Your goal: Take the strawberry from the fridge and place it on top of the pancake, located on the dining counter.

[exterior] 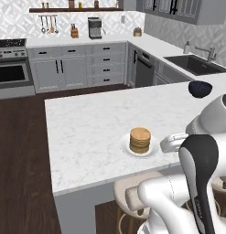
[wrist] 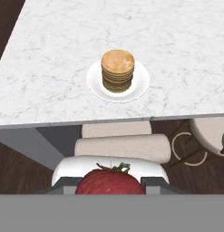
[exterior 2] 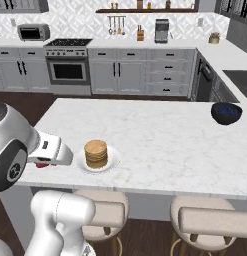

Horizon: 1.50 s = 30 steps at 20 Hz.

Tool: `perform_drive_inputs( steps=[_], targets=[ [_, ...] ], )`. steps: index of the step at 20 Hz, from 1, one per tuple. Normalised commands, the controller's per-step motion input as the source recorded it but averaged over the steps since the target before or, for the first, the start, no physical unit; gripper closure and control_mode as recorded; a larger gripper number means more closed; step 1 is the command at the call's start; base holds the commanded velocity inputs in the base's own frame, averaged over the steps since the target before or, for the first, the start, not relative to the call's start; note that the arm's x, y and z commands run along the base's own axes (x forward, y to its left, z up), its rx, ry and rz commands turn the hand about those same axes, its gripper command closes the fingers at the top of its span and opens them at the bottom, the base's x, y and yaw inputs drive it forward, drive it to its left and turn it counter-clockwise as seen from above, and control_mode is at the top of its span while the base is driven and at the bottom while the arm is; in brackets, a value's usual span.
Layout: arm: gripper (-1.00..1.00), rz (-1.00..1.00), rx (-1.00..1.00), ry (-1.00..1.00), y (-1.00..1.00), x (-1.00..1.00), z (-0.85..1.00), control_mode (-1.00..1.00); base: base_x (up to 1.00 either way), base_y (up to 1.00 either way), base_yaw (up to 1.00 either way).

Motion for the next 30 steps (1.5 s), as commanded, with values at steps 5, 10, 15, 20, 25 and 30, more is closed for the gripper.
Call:
perform_drive_inputs(
  steps=[5, 10, 15, 20, 25, 30],
  targets=[
    [1.0, 0.0, 0.0, 0.0, 0.0, 0.0, 0.0, 1.0, 0.47, 0.01, 0.0],
    [1.0, 0.01, -0.01, 0.0, 0.01, 0.87, 0.01, -1.0, 0.0, 0.0, 0.0],
    [1.0, 0.02, -0.01, 0.09, 0.0, 0.98, -0.01, -1.0, 0.0, 0.0, 0.0],
    [1.0, 0.01, 0.0, 0.06, 0.0, 1.0, -0.22, -1.0, 0.0, 0.0, 0.0],
    [1.0, 0.0, 0.0, -0.01, -0.01, 0.99, -0.59, -1.0, 0.0, 0.0, 0.0],
    [1.0, 0.06, 0.0, 0.0, -0.05, 0.61, -0.48, -1.0, 0.0, 0.0, 0.0]
  ],
)
